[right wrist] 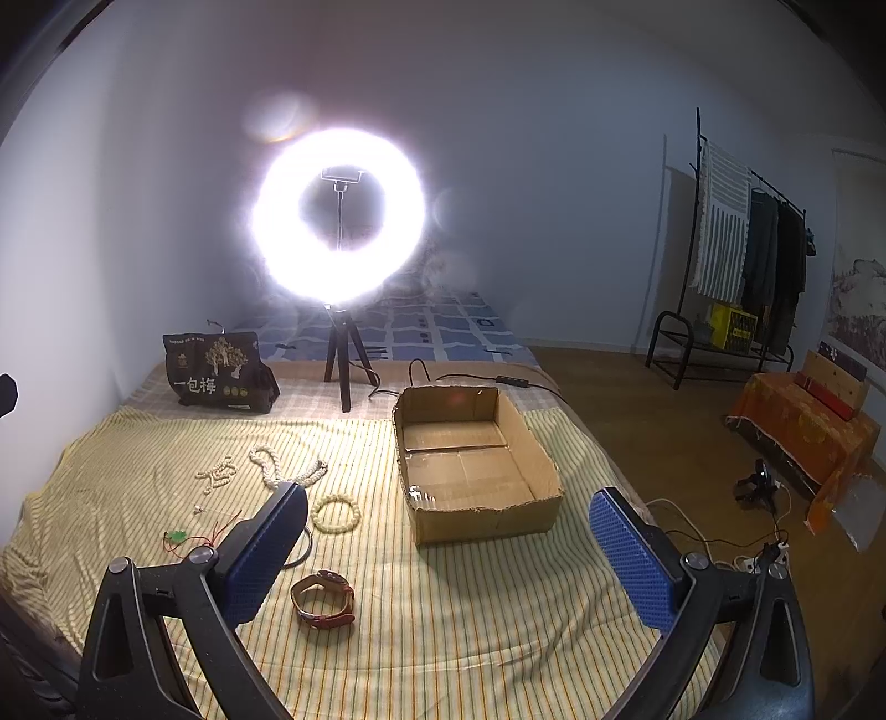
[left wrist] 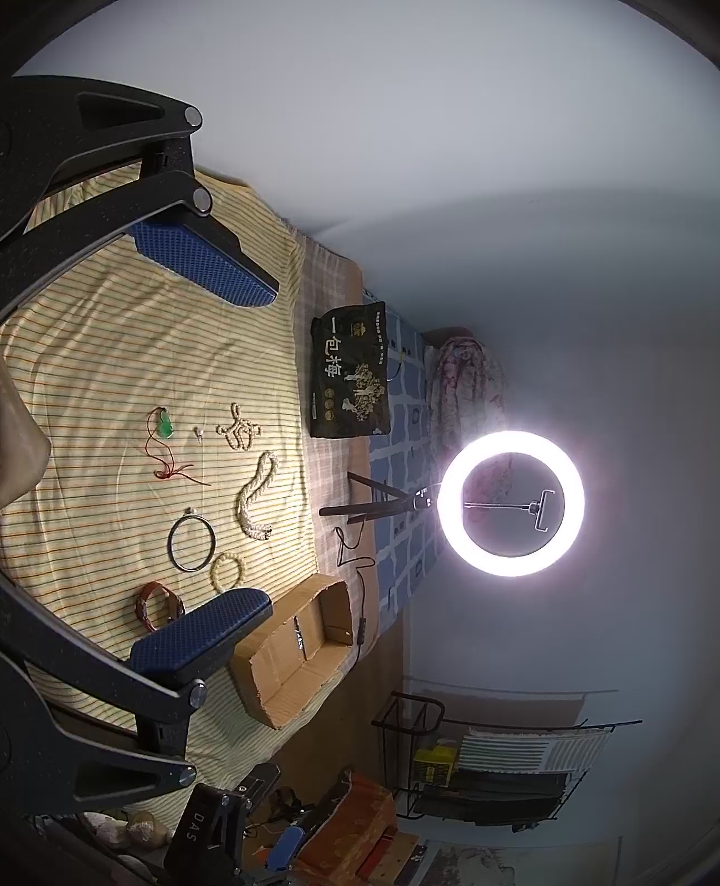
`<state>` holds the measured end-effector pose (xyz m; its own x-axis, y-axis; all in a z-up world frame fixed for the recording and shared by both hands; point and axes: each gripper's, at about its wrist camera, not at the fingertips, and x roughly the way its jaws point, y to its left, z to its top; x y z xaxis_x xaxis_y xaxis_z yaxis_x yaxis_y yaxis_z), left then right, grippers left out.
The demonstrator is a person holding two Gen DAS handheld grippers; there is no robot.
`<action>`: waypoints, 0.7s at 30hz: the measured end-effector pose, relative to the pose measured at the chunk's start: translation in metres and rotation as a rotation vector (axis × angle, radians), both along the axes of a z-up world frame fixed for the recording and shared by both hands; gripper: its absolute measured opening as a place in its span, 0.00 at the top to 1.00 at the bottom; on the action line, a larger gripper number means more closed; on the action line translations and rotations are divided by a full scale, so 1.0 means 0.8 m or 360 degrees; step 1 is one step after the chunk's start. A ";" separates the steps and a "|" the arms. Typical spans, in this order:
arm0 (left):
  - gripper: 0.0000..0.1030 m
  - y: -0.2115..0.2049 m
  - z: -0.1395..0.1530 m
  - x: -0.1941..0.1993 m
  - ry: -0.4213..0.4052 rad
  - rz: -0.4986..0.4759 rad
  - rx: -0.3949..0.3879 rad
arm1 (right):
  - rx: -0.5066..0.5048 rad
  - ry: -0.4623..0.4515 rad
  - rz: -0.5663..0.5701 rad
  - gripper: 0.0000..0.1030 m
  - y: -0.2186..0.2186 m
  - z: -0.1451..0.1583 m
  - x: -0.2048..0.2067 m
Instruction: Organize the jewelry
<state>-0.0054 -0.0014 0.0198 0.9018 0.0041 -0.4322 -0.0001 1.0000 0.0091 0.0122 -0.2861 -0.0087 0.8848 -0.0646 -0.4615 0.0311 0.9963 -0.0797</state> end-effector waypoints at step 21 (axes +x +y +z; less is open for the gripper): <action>0.00 0.001 -0.002 -0.002 -0.0013 -0.0002 -0.0002 | -0.0001 0.0008 0.0008 0.00 0.000 0.000 0.000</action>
<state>-0.0071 -0.0009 0.0181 0.9052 0.0028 -0.4251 0.0008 1.0000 0.0082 0.0120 -0.2861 -0.0089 0.8828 -0.0606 -0.4657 0.0258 0.9964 -0.0807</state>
